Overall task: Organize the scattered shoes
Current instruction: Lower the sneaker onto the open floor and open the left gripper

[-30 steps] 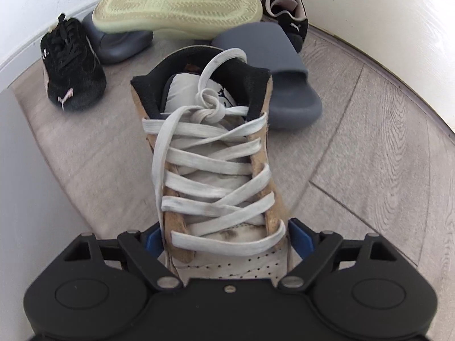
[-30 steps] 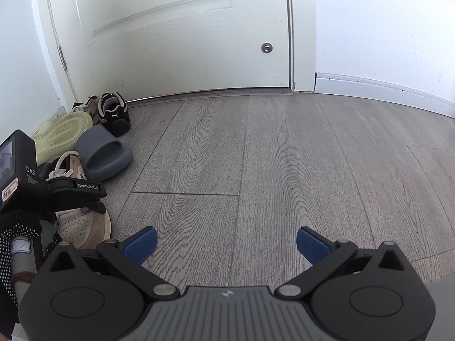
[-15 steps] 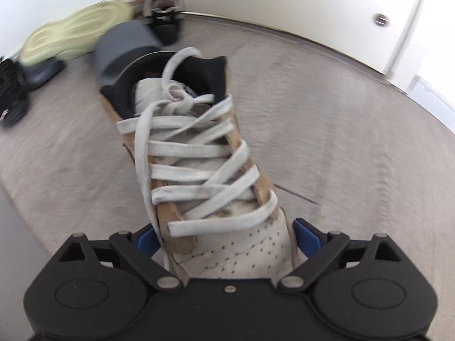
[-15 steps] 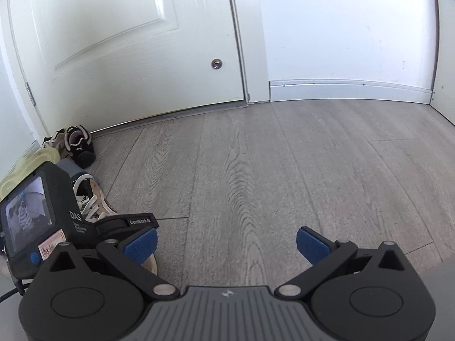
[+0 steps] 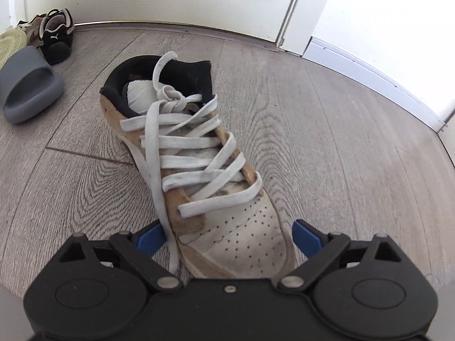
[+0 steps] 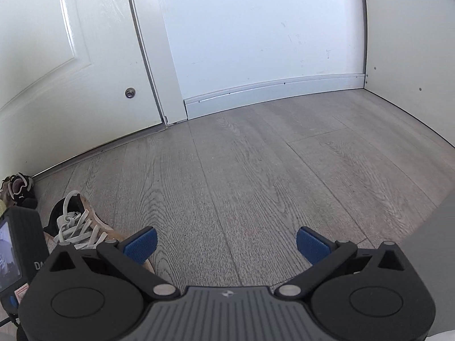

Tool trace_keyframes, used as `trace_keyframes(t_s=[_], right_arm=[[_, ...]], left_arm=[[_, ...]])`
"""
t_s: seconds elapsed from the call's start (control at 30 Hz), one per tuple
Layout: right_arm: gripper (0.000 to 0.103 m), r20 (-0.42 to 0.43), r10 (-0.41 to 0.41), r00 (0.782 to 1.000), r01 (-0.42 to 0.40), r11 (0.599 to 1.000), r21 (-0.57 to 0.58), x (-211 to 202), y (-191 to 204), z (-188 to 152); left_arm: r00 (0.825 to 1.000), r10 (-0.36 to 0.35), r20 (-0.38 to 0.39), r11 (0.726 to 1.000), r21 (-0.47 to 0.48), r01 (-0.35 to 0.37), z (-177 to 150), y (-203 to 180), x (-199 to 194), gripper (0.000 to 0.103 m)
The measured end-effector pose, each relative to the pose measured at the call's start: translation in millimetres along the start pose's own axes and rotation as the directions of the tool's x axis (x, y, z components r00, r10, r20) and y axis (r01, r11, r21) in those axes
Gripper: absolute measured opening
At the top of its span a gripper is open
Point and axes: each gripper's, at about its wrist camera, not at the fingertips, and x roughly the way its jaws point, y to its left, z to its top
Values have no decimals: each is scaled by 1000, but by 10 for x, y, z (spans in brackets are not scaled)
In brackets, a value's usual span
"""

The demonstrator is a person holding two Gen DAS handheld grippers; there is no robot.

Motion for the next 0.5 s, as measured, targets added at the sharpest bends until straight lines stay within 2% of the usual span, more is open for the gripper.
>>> trace_keyframes(t_s=[0.07,0.17,0.3,0.4,0.5], right_arm=[[103,1,0,1000,0,1000,-14,-93,56,-37],[103,-4,11,1000,-11,999,-39,-267,157,-116],[103,0,38,999,-38,996,-75,-603,364,-217],[103,14,72,997,-71,993,-89,-904,550,-254],[103,42,113,993,-107,986,-127,-1263,799,-256]], left_arm=[[999,28,27,999,27,-28,-44,35,-175,95],[998,19,58,999,33,-21,-121,160,-479,95],[993,2,120,1000,-30,2,-200,489,-1051,95],[986,15,165,998,-58,-6,-204,709,-1401,95],[972,56,229,993,-115,-30,-305,1047,-1962,95]])
